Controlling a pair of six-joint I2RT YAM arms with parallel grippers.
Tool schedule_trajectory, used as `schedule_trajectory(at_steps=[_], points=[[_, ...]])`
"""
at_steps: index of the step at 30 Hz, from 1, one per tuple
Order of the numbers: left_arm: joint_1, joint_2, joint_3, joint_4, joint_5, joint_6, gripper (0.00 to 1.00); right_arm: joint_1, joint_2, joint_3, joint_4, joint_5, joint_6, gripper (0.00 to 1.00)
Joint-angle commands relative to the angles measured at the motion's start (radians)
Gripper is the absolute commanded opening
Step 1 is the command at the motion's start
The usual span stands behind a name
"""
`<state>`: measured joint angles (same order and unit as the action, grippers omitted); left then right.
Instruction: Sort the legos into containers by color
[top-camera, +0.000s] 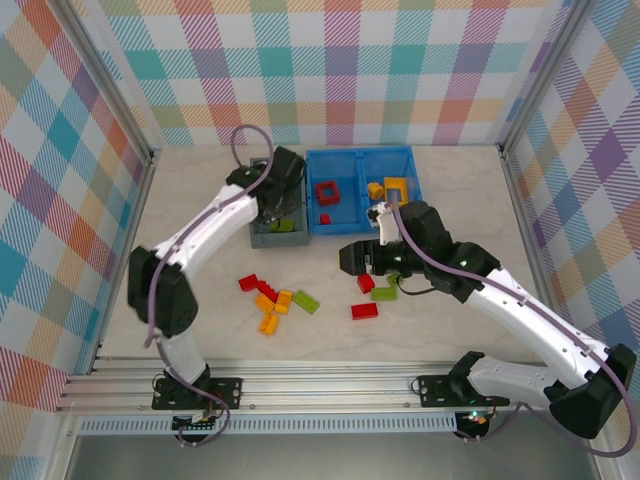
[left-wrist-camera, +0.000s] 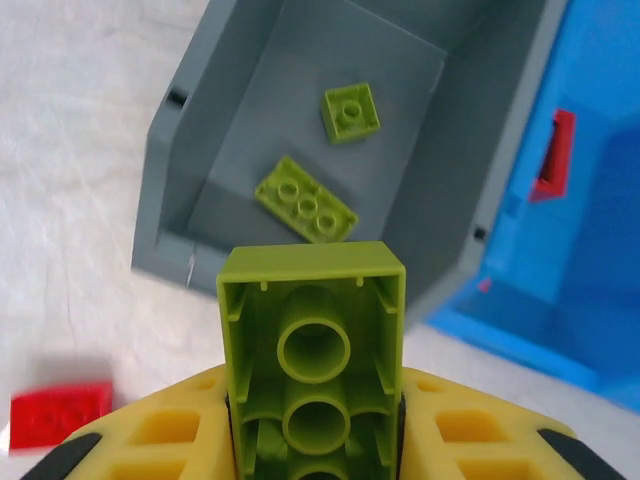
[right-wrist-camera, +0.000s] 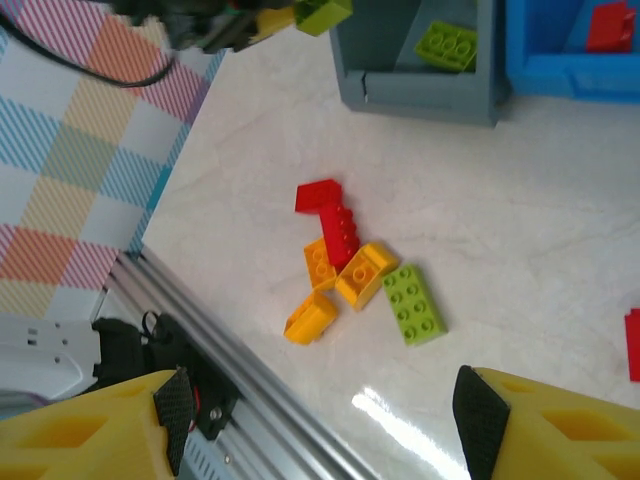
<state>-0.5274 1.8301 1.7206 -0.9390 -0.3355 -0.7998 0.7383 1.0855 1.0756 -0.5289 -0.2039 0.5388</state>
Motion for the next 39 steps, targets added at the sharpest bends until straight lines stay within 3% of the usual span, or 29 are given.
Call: schedule_trajectory(at_steps=[1,6,14,17,20,29,39], points=[[0.04,0.148,0.134,-0.041,-0.02,0.134,0.25,0.014,0.013,-0.008,0.083,0.063,0.033,0.7],[0.091,0.272,0.172,0.078,0.079,0.187,0.25,0.033,0.038,-0.047,0.212,0.014,0.039,0.71],[0.156,0.326,0.149,0.172,0.272,0.297,0.25,0.05,0.106,-0.004,0.213,0.003,0.039,0.71],[0.164,0.341,0.137,0.172,0.304,0.32,0.3,0.051,0.113,0.0,0.208,0.004,0.039,0.71],[0.168,0.341,0.114,0.175,0.32,0.32,0.43,0.052,0.114,-0.004,0.206,0.004,0.042,0.71],[0.168,0.216,0.033,0.199,0.328,0.315,0.56,0.052,0.126,-0.015,0.192,0.018,0.048,0.72],[0.167,-0.02,-0.072,0.247,0.312,0.298,0.6,0.059,0.149,-0.036,0.005,0.242,0.084,0.69]])
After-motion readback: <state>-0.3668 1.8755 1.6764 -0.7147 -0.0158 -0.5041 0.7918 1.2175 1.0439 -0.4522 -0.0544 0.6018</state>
